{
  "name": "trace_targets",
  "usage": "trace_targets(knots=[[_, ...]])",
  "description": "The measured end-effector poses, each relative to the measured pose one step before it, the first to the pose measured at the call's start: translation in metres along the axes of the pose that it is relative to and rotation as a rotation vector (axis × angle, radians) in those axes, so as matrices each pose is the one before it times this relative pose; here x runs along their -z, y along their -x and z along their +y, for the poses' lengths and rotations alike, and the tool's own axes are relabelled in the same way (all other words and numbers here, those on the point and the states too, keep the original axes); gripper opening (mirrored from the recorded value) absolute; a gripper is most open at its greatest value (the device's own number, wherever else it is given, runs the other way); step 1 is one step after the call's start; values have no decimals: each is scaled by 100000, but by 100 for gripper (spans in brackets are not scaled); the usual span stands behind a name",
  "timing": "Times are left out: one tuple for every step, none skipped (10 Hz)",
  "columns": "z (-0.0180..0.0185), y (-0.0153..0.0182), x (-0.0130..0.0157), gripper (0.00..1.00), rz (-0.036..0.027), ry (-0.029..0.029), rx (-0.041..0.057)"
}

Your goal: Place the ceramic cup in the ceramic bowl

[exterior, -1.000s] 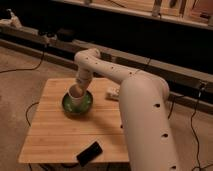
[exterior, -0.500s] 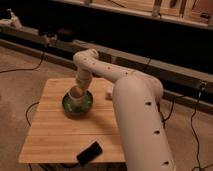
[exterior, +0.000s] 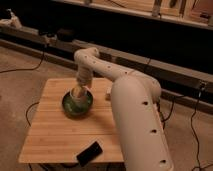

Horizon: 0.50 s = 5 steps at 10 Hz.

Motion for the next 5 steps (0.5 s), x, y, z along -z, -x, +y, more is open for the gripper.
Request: trace_targets(knots=[[-183, 322, 597, 80, -1066, -215, 158], [-309, 208, 611, 80, -1010, -442, 114], [-460, 152, 796, 80, -1154, -756, 80], [-472, 61, 681, 80, -907, -596, -184], [-394, -9, 530, 80, -628, -362, -321]])
